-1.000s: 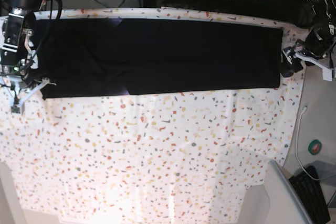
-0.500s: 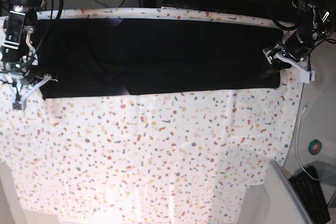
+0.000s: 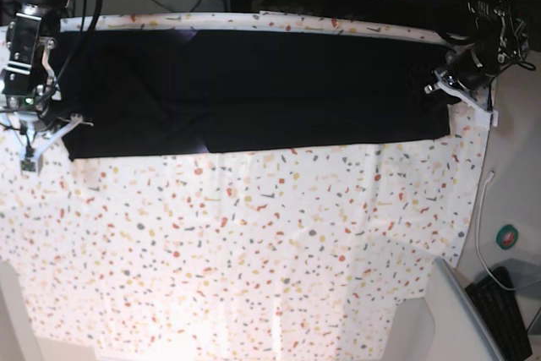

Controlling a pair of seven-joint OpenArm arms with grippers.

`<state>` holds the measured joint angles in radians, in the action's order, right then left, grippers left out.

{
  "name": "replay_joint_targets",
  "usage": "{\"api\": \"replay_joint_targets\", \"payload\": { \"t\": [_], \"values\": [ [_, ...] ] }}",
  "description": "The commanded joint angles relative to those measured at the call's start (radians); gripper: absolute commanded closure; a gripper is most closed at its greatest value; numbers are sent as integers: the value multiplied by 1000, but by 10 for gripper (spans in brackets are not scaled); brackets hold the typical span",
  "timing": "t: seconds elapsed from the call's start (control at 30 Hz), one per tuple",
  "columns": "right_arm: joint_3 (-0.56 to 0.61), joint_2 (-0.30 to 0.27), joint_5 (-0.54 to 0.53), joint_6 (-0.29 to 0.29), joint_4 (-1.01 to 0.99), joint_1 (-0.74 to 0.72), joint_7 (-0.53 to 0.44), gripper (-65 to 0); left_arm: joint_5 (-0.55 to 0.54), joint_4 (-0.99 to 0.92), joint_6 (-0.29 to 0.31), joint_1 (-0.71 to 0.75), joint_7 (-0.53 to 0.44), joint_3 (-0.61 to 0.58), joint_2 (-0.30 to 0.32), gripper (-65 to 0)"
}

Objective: Layout the t-shirt on the table in an organized manner, then fold the t-shirt properly
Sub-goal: 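Pull the strip ends apart with both grippers to straighten it, then lift the strip end with the left gripper and fold it toward the right gripper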

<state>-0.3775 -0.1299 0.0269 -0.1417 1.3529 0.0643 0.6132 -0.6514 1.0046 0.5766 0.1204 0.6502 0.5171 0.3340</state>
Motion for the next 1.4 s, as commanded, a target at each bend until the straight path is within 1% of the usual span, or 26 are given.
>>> {"api": "replay_joint_targets", "payload": {
  "t": [0.0, 0.1, 0.13, 0.23, 0.27, 0.3, 0.37, 0.43, 0.47, 0.57, 0.67, 0.8, 0.97, 1.03, 1.13, 1.27, 1.37],
  "values": [
    [-2, -12, 0, 1, 17, -14, -17, 0, 0, 15, -7, -20, -13, 7, 49, 0],
    [-2, -12, 0, 1, 17, -14, -17, 0, 0, 20, -7, -63, -11, -1, 118, 0],
    [-2, -12, 0, 1, 17, -14, -17, 0, 0, 29, -7, -69, -7, -1, 132, 0],
    [-2, -12, 0, 1, 17, -14, -17, 0, 0, 124, -17, -40, -5, 5, 138, 0],
    [-2, -12, 0, 1, 17, -13, -17, 0, 0, 164, -43, -14, -5, 2, 136, 0],
    [-4, -12, 0, 1, 17, -10, -19, 0, 0, 219, -91, 19, -5, -4, 133, 0],
    [-5, -12, 0, 1, 17, -10, -19, 0, 0, 331, -195, 83, -5, -19, 90, 0],
    [-8, -14, 0, 0, 17, -11, -19, 0, 0, 431, -272, 134, -5, -54, 57, 0],
    [-8, -14, 0, 0, 17, -11, -19, 0, 0, 474, -298, 160, -5, -79, 44, 0],
    [-5, -14, 0, 0, 9, -14, -19, 0, 0, 563, -361, 187, -5, -163, 0, 0],
    [-4, -14, 0, 0, -19, -17, -19, 0, 0, 589, -435, 180, -3, -246, -28, 0],
    [-2, -14, 0, 0, -25, -17, -19, 0, 0, 592, -473, 141, -3, -389, -34, 0],
    [-7, -14, 0, 0, -25, -17, -19, 0, -5, 584, -573, 88, -3, -527, -34, 0],
    [-8, -14, 0, 0, -25, -17, -19, 0, -8, 581, -585, 74, -3, -559, -34, 0],
    [-8, -14, 0, 0, -25, -16, -19, 0, -9, 575, -585, 45, 0, -585, -46, 0],
    [-8, -14, 0, 0, -25, -16, -19, 0, -9, 538, -585, 3, 93, -584, -86, 0],
    [-8, -14, 0, 0, -26, -16, -19, 0, -3, 537, -585, -8, 128, -579, -105, 0]
  ]
}}
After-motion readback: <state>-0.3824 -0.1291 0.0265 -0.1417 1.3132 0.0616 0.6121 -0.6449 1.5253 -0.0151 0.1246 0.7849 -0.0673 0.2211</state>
